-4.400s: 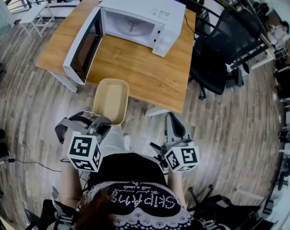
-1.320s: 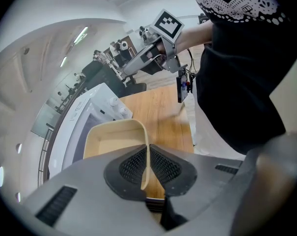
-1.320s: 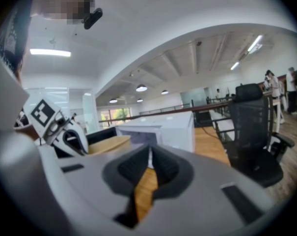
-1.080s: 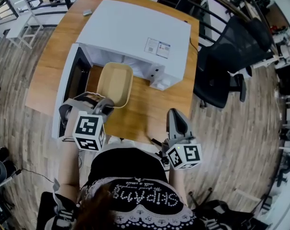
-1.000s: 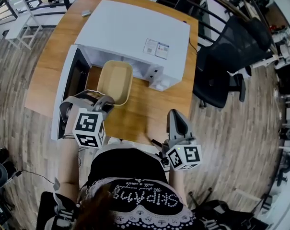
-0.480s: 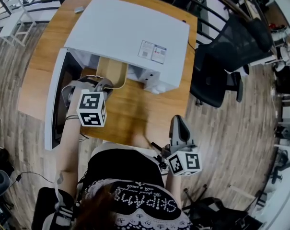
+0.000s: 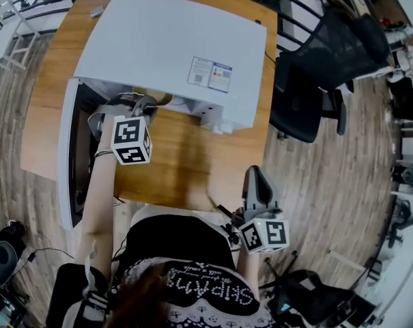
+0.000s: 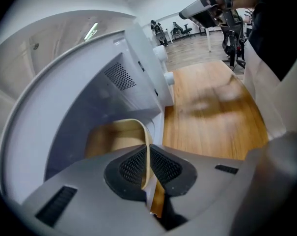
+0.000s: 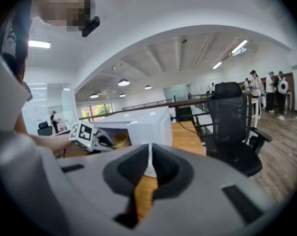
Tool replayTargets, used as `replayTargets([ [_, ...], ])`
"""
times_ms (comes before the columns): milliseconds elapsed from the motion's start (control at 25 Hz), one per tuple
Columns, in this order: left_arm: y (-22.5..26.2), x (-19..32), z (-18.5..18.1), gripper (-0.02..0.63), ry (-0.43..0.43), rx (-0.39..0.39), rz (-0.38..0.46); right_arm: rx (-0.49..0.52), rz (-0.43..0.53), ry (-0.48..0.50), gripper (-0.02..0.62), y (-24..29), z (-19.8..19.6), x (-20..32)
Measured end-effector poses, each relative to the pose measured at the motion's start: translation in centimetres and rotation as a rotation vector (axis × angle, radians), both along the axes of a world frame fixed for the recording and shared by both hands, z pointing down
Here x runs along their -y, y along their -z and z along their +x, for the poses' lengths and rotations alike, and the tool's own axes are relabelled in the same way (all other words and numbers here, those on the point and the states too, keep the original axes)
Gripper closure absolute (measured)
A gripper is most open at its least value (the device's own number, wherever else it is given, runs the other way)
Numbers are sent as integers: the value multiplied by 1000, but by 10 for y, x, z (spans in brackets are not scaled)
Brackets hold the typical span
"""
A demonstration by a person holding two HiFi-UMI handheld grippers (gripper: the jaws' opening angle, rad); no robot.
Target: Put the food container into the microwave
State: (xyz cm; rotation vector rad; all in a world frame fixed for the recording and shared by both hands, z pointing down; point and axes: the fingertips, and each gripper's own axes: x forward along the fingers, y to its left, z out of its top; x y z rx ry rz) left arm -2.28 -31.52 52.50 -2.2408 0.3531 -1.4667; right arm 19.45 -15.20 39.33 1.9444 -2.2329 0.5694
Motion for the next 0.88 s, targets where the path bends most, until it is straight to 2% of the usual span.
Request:
replayTargets([
  [360,-23,19,4,560,5,31,-14,-6,-30,-37,555,-8,9,-1],
  [560,-28,25,3,560,6,46,8,-4,-32,-37,555,-9,10,4],
  [880,-31,27,4,557,14,30,2,-3,-40,-28,555,-12,6,7],
])
